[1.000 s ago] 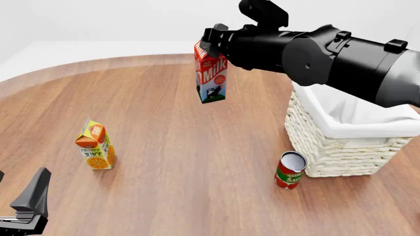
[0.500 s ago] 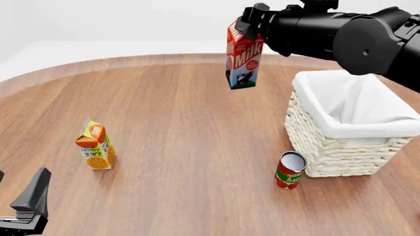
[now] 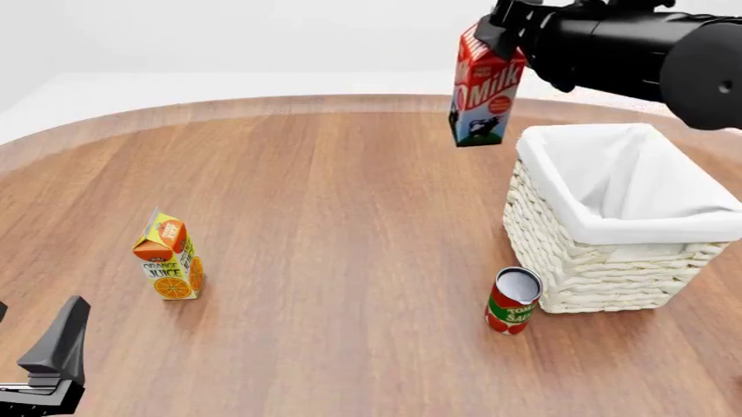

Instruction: Pick the milk and place it in the basket.

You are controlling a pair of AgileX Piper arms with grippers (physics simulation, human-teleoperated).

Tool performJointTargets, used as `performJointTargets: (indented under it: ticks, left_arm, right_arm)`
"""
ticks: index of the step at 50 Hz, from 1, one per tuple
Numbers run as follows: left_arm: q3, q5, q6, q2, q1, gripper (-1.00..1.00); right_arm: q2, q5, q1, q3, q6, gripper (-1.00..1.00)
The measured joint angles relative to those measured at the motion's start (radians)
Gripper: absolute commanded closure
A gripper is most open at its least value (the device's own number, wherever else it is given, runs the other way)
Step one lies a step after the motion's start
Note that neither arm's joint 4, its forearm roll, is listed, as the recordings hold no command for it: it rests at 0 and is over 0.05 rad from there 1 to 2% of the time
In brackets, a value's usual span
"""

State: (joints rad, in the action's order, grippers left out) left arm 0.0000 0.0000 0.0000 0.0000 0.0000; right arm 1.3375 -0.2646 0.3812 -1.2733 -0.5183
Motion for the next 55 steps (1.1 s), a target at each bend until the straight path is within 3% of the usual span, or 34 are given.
performJointTargets:
  ticks: [55]
  left_arm:
    - [0.0, 0.0, 0.0, 0.0, 0.0, -1.0]
  right_arm:
    - [-0.185, -0.032, -0.252, 0.129, -0.012, 1.0]
